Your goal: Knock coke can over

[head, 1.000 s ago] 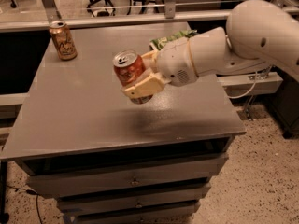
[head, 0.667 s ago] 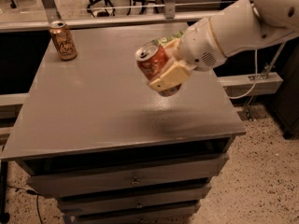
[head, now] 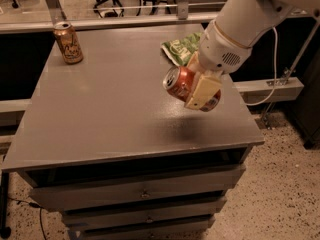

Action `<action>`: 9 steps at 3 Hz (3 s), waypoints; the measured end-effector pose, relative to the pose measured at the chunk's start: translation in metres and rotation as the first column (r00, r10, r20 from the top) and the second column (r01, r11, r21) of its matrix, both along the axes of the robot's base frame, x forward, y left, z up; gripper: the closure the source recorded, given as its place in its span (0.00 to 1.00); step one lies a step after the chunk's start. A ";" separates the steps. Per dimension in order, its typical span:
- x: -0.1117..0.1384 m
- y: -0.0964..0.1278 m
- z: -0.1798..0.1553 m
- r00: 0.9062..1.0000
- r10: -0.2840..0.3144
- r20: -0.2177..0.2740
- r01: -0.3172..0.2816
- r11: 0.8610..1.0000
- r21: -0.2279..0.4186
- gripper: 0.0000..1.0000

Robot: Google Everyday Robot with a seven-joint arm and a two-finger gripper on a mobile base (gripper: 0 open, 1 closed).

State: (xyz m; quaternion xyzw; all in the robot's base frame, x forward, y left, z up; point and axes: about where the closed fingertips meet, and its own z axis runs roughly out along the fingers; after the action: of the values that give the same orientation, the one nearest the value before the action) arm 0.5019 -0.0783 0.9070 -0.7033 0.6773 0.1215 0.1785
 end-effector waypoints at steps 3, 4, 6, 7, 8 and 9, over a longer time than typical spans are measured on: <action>0.006 0.048 -0.054 0.993 0.090 -0.082 -0.100 0.987 -0.122 0.59; 0.009 0.063 -0.064 0.990 0.097 -0.099 -0.107 0.989 -0.100 0.34; 0.006 0.069 -0.070 0.989 0.095 -0.117 -0.105 0.991 -0.085 0.00; 0.005 0.068 -0.070 0.989 0.094 -0.116 -0.104 0.990 -0.090 0.00; -0.004 0.061 -0.065 0.991 0.079 -0.111 -0.091 0.990 -0.112 0.00; -0.007 0.059 -0.064 0.992 0.071 -0.109 -0.084 0.990 -0.115 0.00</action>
Offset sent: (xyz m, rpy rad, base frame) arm 0.0085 0.0522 -0.0581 -0.1721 0.0866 0.1218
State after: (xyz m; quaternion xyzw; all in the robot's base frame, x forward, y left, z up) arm 0.4948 -0.0196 0.8426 -0.7311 0.6640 0.1243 0.0955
